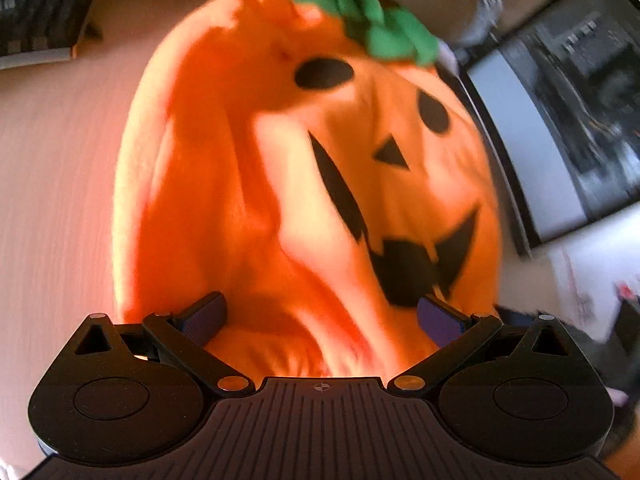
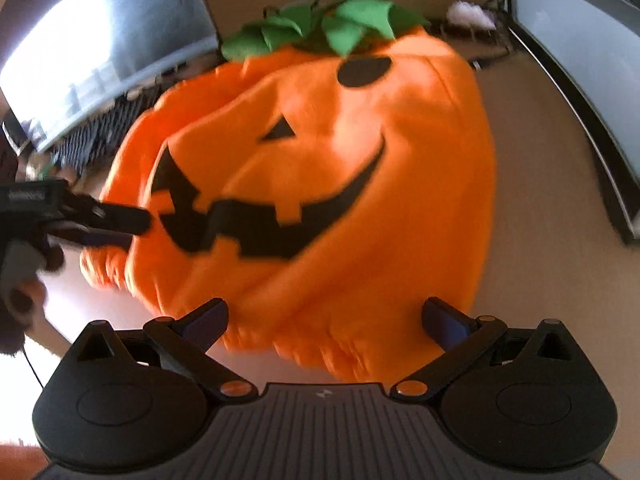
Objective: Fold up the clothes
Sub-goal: 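Lift the orange garment by its green leaves with the right gripper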
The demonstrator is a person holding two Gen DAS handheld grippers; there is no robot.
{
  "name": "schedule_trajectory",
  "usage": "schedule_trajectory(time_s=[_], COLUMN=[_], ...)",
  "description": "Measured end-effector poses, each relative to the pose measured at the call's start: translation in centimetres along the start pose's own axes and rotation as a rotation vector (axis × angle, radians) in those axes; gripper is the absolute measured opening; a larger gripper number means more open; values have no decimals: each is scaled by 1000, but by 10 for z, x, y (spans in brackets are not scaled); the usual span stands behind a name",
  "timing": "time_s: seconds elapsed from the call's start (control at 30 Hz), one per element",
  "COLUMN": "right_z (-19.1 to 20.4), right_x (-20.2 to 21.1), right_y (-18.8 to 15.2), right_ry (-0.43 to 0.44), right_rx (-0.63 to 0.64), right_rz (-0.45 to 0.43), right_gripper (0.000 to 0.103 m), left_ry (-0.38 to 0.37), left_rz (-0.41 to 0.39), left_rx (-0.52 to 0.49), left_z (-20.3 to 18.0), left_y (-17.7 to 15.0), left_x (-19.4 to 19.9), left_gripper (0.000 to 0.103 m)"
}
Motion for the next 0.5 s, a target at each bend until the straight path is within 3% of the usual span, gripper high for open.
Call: schedule_trajectory(time_s=[0.07, 0.13, 0.2, 0.3, 0.37, 0.5], right_z=[3, 6, 9, 15, 12, -1], right_x=[9, 16, 28, 49, 44, 19], right_y=[-10, -11, 1, 31, 47, 54], right_ry=[-17, -63, -99, -150, -133, -70], right_rx=[-5, -32, -56, -89, -169, -274], right_rz=[30, 56, 24, -94, -132, -117], right_gripper=[103, 103, 103, 103, 103, 103], left_ry=[-69, -98, -105, -101, -95, -80], left_rz=[95, 146, 92, -17, -18, -21], left_rx=[37, 12, -71, -193, -152, -94], left_z=[7, 3, -5, -14, -8, -7], left_y=[-9, -13, -4, 15, 35, 57], left_x=[3, 9, 21, 35, 23, 3], left_gripper=[103, 103, 103, 103, 103, 103])
Point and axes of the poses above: each gripper's, at about its wrist camera, not at the fingertips, and x roughly against the way its jaws point, z to its left, y to its top, the point moved 1 cm from there along -x, roughly the way its jaws point, and after that the axes turned 9 degrees about x, right-handed, at the moved point
